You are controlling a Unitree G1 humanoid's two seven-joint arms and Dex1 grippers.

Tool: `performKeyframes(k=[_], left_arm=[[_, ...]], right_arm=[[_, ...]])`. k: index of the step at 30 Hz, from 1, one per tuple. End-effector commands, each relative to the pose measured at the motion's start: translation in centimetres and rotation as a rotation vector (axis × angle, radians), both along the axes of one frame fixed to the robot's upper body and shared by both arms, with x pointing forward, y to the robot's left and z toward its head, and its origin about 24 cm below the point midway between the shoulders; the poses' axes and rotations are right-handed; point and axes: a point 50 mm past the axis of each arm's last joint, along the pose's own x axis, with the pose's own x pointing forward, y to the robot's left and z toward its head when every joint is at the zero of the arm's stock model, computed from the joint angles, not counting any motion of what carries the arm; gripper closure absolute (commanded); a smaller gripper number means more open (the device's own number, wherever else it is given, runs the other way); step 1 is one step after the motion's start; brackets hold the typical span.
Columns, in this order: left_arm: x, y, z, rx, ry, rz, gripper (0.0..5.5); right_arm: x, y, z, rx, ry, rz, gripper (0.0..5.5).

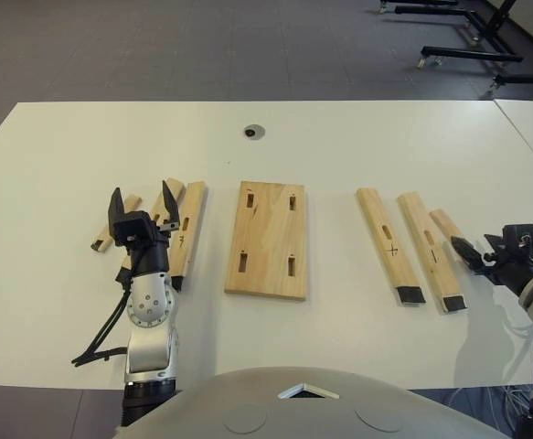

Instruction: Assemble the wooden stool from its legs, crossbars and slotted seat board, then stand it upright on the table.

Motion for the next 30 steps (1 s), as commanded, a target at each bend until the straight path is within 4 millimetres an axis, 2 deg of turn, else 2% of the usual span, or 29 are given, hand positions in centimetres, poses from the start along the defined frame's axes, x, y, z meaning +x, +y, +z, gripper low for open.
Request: performKeyframes(k=[1, 5, 10, 13, 16, 20, 25, 30], left_arm=[[0.0, -0.2, -0.4, -0.005, 0.003, 0.003, 1.47], [-0.1, -0.2, -0.5, -0.007, 0.002, 0.007, 1.47], [0.0, -0.2, -0.1, -0.003, -0.011, 0.013, 1.47], [-0.1, -0.2, -0.1, -0.005, -0.012, 0.016, 1.47], [-0.1, -0.2, -0.1, -0.006, -0.013, 0.021, 1.47], [-0.1, -0.2, -0.1, 0.006, -0.010, 0.019, 1.47], [0.1, -0.2, 0.1, 0.010, -0.017, 0.018, 1.47], [0.3, -0.1, 0.2, 0.012, -0.020, 0.012, 1.47]], right_arm=[[0.3, 0.6, 0.3, 0.022, -0.019, 0.029, 1.80], [0.1, 0.9, 0.0, 0.001, 0.007, 0.055, 1.80], [-2.1, -0.2, -1.7, -0.033, 0.123, 0.049, 1.80], [-2.6, 0.1, -1.8, -0.028, 0.138, 0.065, 1.80], [-3.0, 0.9, -2.1, 0.010, 0.152, 0.091, 2.42], [-4.6, 2.9, -2.9, 0.135, 0.252, 0.168, 3.22], [-4.9, 3.3, -2.9, 0.140, 0.235, 0.139, 4.19], [-5.0, 3.4, -2.8, 0.121, 0.185, 0.095, 4.21]])
